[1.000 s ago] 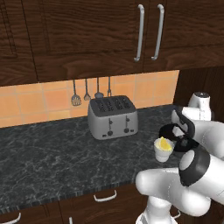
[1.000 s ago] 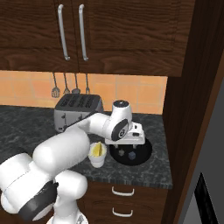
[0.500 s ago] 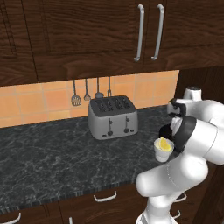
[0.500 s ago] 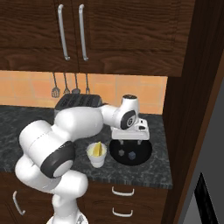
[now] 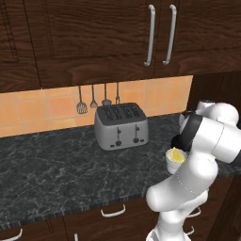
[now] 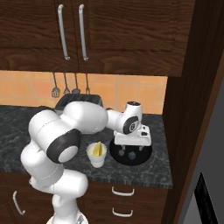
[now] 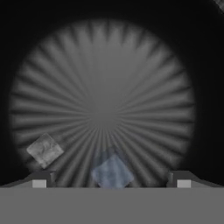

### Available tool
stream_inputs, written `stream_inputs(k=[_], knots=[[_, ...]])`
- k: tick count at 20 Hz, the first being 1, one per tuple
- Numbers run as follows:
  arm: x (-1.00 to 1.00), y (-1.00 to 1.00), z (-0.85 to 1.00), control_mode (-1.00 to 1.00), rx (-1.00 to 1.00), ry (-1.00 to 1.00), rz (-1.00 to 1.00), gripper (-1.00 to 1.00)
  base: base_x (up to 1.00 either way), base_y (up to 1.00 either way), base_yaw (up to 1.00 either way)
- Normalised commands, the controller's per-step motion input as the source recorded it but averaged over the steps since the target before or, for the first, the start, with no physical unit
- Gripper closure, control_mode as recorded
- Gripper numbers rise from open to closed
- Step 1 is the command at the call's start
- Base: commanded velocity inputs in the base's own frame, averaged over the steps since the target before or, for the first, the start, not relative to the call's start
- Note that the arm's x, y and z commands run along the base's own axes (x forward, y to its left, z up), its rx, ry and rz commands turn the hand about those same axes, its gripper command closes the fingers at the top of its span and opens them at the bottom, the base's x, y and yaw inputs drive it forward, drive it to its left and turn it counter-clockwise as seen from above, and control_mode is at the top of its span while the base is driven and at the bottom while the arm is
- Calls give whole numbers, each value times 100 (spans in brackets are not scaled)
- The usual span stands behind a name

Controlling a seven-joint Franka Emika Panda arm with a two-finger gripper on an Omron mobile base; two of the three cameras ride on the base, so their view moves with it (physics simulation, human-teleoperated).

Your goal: Grab a lemon wedge from the fridge and one ice cube from the ice bowl, and put them in the glass of lemonade.

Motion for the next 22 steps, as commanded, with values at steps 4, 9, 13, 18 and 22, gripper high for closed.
stream_inputs(k=[4, 9, 13, 18, 22], knots=[[-9, 0, -43, -100, 0, 0, 5, -100, 0, 0, 0], [-10, 0, -9, -100, 0, 0, 1, -100, 0, 0, 0], [0, 0, -15, -100, 0, 1, 0, -100, 0, 0, 0], [0, 0, -9, -100, 0, 0, 0, -100, 0, 0, 0], [0, 0, -12, -100, 0, 0, 0, -100, 0, 0, 0]])
